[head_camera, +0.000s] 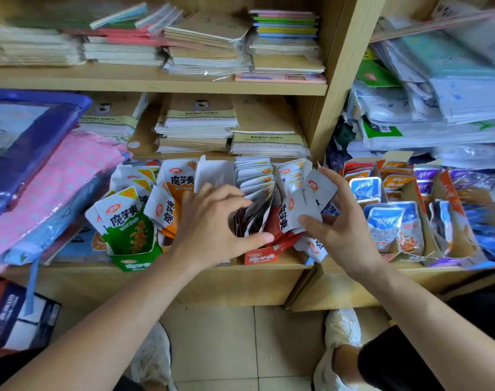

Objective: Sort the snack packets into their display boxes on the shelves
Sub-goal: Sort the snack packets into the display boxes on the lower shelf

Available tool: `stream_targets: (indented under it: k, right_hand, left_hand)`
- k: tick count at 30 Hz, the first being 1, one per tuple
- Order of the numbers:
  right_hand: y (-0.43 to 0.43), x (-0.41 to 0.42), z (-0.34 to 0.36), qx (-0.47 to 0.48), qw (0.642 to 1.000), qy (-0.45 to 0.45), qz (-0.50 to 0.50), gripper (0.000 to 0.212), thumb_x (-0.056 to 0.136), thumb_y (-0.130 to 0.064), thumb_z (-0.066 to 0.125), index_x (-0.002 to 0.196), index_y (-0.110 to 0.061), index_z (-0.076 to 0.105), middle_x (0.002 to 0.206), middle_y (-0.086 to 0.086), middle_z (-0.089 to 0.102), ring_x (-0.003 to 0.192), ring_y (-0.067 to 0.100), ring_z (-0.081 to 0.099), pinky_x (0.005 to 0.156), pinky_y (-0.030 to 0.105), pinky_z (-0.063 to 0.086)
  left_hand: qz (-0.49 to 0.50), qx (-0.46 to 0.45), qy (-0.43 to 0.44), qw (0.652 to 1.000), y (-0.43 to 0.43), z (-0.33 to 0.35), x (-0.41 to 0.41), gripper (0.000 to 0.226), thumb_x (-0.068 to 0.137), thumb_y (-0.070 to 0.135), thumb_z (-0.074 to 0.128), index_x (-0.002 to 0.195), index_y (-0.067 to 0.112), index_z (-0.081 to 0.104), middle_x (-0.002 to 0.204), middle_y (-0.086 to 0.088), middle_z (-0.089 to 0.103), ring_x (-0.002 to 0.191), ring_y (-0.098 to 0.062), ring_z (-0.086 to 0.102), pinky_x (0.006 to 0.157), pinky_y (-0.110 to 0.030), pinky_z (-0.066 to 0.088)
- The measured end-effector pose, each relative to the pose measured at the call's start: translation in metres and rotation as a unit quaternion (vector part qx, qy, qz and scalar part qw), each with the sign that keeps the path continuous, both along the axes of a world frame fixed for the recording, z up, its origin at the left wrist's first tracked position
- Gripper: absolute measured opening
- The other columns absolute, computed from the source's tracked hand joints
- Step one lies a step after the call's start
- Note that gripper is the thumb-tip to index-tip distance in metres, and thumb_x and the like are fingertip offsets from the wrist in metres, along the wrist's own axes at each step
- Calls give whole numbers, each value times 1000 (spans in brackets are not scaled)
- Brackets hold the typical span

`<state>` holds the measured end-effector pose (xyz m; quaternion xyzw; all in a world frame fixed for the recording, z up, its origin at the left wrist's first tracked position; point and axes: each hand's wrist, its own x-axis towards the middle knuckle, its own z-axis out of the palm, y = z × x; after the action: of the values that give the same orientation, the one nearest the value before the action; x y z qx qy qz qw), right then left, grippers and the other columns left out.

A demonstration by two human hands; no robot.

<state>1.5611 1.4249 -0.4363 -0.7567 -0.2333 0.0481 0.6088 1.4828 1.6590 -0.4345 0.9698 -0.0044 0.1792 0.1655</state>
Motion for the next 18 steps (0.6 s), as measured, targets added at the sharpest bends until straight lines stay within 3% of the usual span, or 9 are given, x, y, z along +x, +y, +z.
stream_targets:
  k: [3, 6, 10, 12, 15, 18]
  right_hand:
    - [1, 0, 1, -1, 1000, -2, 0, 77, 88, 0, 72, 148, -31, 35, 132, -11, 53, 125, 2, 54, 85, 42, 61]
    - [2, 0, 1, -10, 1000, -10, -7, 78, 87, -2, 73, 148, -32, 35, 132, -15, 53, 121, -5, 53, 84, 36, 61]
    - [8, 2, 2, -36, 998, -45, -24, 80, 86, -4, 75, 150, -29, 35, 119, -30, 54, 111, -13, 55, 81, 23, 59]
    - [15, 2, 1, -39, 996, -65, -44, 79, 85, -4, 75, 150, -28, 35, 118, -22, 57, 108, -8, 57, 80, 26, 60]
    - [28, 3, 1, -43, 989, -117, -74, 76, 86, -6, 72, 148, -30, 36, 138, -10, 53, 117, 7, 58, 88, 34, 58]
    - [44, 3, 1, -62, 981, -163, -79, 70, 87, -9, 71, 146, -32, 39, 139, -9, 50, 119, 3, 52, 91, 28, 54]
  left_hand:
    - [6, 33, -77, 996, -15, -7, 11, 48, 79, 65, 63, 91, 22, 78, 102, 10, 69, 89, -20, 62, 76, -38, 42]
    - [27, -55, -99, 993, -12, -6, 18, 24, 86, 33, 74, 72, 13, 76, 98, 7, 73, 71, -16, 63, 62, -26, 41]
    - [58, -168, -117, 977, -7, -1, 19, 21, 87, 33, 71, 82, 15, 81, 113, 7, 71, 75, -8, 62, 65, -27, 49]
    - [72, -187, -148, 969, -7, 8, 19, 18, 88, 31, 73, 86, 15, 82, 112, 7, 70, 73, -8, 61, 64, -27, 49]
    - [96, -185, -200, 957, -6, 22, 18, 14, 87, 28, 77, 87, 15, 82, 99, 7, 69, 66, -10, 58, 57, -28, 45]
    - [91, -230, -215, 945, 0, 27, 20, 24, 89, 31, 73, 78, 10, 78, 76, 4, 66, 67, -17, 62, 56, -38, 50]
